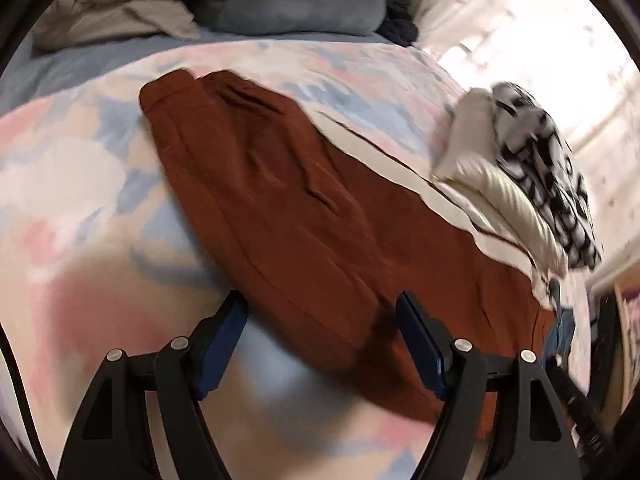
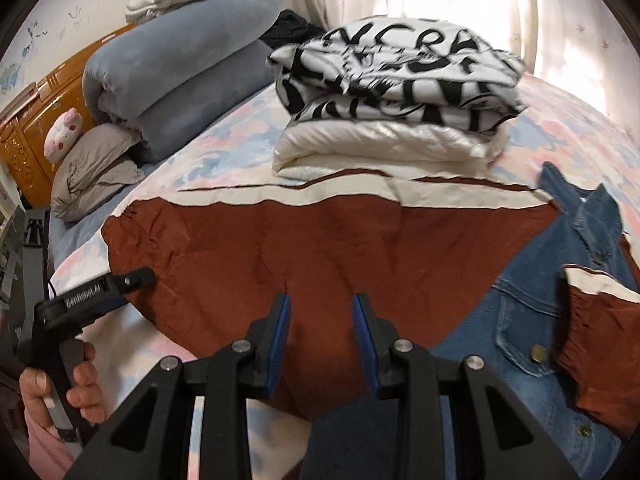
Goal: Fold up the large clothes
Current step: 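Move the left gripper to the other brown sleeve and grasp its cuff, then fold the held sleeve with the left gripper across the jacket front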
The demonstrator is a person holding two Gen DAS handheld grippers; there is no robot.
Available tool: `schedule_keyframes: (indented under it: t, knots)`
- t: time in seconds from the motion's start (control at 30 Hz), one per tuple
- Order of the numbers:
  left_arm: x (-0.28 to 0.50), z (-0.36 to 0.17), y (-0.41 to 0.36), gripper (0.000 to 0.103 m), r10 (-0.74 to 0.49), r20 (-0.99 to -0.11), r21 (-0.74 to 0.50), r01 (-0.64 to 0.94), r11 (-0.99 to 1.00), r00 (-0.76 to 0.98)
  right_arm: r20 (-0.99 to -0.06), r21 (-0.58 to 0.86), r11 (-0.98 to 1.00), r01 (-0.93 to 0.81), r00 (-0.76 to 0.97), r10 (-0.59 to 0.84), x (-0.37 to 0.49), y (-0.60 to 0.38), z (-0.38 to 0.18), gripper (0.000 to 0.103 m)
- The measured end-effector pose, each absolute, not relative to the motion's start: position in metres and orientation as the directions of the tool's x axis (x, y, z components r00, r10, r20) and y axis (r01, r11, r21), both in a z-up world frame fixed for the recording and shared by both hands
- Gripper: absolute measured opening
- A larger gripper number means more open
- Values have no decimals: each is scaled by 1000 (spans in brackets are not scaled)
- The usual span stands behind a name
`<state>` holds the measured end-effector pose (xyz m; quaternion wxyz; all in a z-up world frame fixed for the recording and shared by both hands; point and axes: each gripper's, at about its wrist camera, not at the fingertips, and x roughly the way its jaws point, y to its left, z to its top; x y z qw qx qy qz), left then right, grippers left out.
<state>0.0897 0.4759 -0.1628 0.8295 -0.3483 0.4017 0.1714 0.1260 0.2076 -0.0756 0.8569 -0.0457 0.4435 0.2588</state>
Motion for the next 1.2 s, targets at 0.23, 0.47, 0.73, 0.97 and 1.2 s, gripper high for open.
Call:
schedule_keyframes:
  t: [0.23, 0.47, 0.73, 0.97, 1.2]
  knots:
    - [105, -171, 505, 75, 49, -774, -464, -619, 634, 631, -828, 187, 839, -511, 377, 414, 131, 221, -110, 32]
    - [111, -175, 529, 30, 159, -761, -450, -688, 570, 629, -839, 228, 838, -496, 336, 428, 133, 216, -125, 32]
    - [107, -110, 499, 6, 268, -687, -378, -646, 663, 676, -815, 287, 826, -486, 329, 477, 128, 202, -111, 32]
    - [115, -5, 401, 5, 195, -576, -304, -430, 850, 793, -778, 334, 834, -439, 372, 507, 108, 145, -81, 32]
    - [124, 55, 257, 5, 14, -541, -218, -157, 963, 841, -732, 368, 873, -319, 480, 484, 92, 43, -53, 32]
